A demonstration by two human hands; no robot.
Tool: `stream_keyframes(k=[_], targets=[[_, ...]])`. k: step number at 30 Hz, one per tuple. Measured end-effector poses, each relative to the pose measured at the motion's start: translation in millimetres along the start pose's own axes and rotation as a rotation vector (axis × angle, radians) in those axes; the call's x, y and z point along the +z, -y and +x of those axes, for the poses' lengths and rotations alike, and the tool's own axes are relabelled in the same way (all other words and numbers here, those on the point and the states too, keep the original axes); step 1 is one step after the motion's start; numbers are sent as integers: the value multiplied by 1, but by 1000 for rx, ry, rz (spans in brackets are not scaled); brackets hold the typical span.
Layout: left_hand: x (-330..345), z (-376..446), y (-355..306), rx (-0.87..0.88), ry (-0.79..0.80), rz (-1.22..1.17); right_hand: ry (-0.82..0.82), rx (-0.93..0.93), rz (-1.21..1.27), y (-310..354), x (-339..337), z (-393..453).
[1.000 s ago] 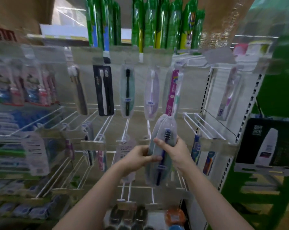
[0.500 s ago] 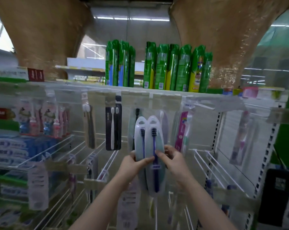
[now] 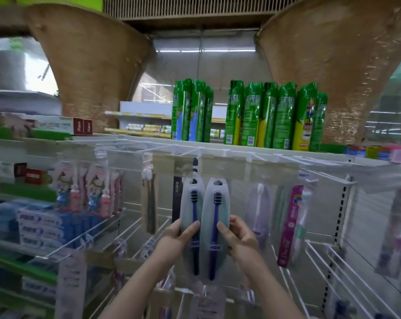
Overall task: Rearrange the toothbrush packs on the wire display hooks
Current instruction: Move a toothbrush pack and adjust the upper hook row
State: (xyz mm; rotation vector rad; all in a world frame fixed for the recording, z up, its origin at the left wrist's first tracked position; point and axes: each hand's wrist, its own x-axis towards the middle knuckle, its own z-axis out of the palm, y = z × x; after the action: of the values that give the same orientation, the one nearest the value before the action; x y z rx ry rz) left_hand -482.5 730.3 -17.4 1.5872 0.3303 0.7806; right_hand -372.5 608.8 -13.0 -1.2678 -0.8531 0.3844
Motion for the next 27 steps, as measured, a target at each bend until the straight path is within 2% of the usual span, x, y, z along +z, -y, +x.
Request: stream_keyframes(k=[7,27], targets=[[-16,15,-10,-23,-57,-29,-113,-88,-6,11,9,10],[-31,19,-18,31,53,34,-243,-185,13,25,20,-4]])
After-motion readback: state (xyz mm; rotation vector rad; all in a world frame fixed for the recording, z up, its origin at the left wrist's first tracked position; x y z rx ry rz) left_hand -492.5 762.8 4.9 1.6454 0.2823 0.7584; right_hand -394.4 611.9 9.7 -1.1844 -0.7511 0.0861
